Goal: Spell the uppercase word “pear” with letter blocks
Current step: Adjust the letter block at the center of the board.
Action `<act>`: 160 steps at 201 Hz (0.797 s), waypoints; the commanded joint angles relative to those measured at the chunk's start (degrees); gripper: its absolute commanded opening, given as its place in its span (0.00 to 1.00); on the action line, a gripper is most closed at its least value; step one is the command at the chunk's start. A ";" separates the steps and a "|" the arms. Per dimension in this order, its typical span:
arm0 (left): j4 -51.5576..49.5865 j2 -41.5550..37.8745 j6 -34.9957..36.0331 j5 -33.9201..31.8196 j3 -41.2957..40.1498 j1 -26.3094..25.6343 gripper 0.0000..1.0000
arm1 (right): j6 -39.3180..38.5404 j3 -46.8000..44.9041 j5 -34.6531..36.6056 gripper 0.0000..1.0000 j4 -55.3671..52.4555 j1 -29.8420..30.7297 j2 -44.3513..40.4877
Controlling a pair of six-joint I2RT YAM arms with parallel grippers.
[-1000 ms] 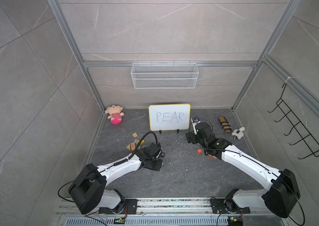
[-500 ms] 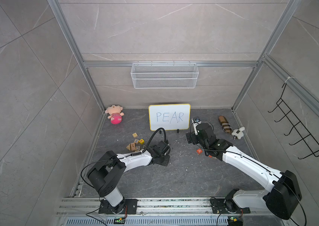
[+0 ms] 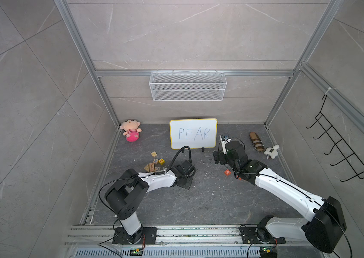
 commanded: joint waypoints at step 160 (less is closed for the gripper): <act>-0.74 5.80 6.06 -5.54 14.76 6.33 0.00 | -1.18 -2.13 0.73 0.99 -0.69 0.36 -6.00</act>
